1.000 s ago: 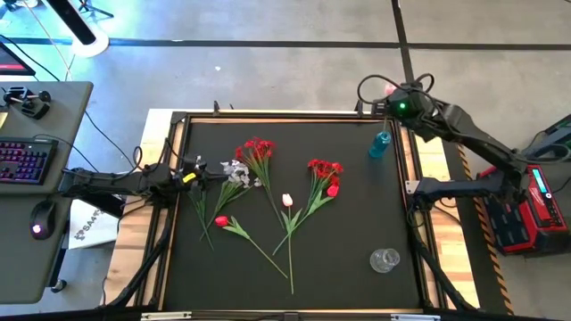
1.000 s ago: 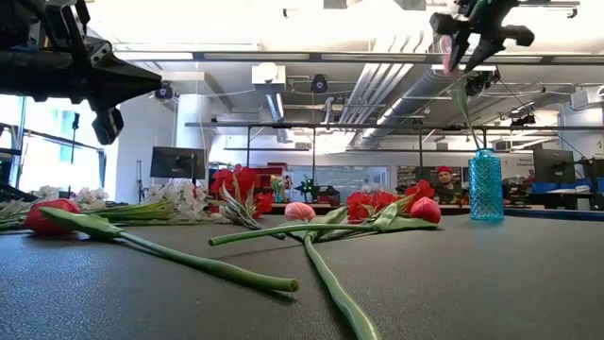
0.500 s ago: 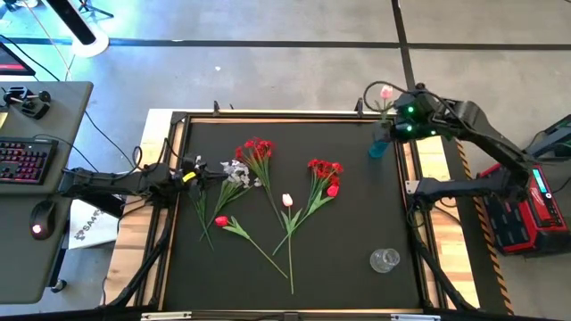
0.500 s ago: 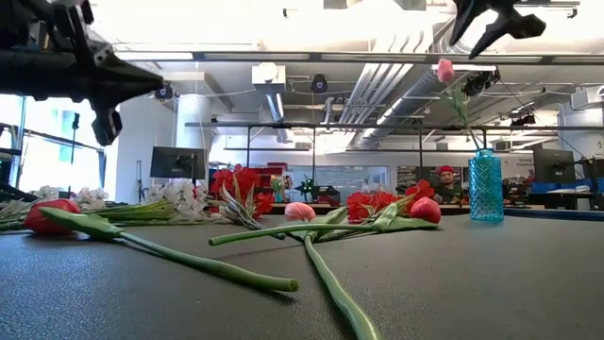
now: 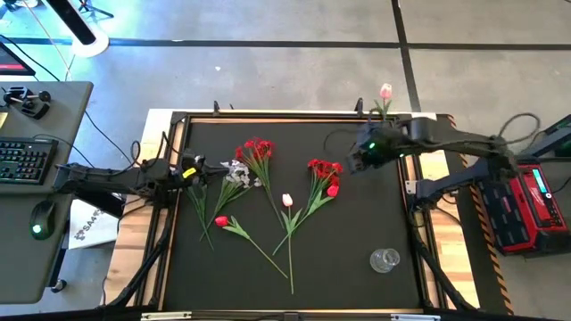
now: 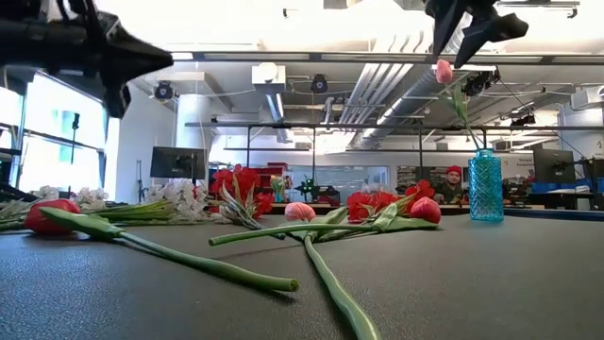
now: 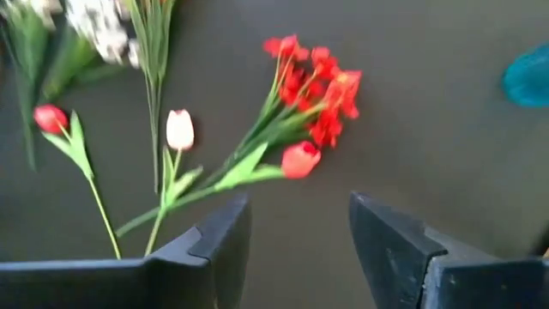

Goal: Sort flowers into vase by color
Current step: Put the pink flower into the blue vase

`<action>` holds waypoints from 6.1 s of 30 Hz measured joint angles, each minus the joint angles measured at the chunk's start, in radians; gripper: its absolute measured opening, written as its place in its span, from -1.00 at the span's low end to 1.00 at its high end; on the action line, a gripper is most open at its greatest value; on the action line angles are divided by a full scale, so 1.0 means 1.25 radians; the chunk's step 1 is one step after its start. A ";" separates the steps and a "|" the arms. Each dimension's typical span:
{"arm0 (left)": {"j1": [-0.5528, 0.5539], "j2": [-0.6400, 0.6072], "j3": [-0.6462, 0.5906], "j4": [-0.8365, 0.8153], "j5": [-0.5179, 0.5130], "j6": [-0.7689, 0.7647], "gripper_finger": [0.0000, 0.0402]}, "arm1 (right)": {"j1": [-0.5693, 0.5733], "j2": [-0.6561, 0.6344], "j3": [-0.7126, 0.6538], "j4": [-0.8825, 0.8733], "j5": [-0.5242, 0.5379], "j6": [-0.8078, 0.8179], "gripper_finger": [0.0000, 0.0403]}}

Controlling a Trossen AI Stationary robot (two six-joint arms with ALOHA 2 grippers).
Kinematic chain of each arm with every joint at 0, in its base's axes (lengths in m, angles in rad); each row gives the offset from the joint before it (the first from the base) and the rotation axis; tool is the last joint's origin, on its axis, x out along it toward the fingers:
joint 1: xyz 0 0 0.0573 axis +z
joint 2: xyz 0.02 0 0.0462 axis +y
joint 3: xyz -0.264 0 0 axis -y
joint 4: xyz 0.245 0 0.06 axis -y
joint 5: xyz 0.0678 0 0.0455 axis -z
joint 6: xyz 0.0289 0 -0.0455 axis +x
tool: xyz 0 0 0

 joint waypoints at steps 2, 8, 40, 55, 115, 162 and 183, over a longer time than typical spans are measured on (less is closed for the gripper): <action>0.000 0.040 0.030 -0.022 0.007 0.025 -0.91 | 0.032 0.029 0.000 0.000 0.000 0.015 -0.09; 0.000 0.178 0.072 -0.043 0.024 0.007 -0.89 | 0.106 0.124 0.000 -0.009 -0.043 0.036 -0.09; -0.075 0.982 0.406 0.008 0.083 -0.389 -0.37 | 0.118 0.350 -0.001 0.099 -0.240 -0.260 -0.09; -0.133 1.174 0.733 -0.271 0.013 -0.498 -0.47 | 0.039 0.167 -0.001 0.270 -0.392 -0.618 -0.09; 0.107 0.962 0.829 -0.080 0.083 0.016 -1.00 | 0.317 -0.185 -0.128 0.200 0.345 -0.072 -0.31; 0.165 1.037 0.829 0.335 0.394 0.176 -1.00 | 0.104 -0.120 -0.455 1.154 0.062 -0.440 -0.75; 0.164 1.025 0.829 0.308 0.392 0.244 -0.42 | 0.101 -0.212 -0.454 1.013 0.286 -0.462 -0.99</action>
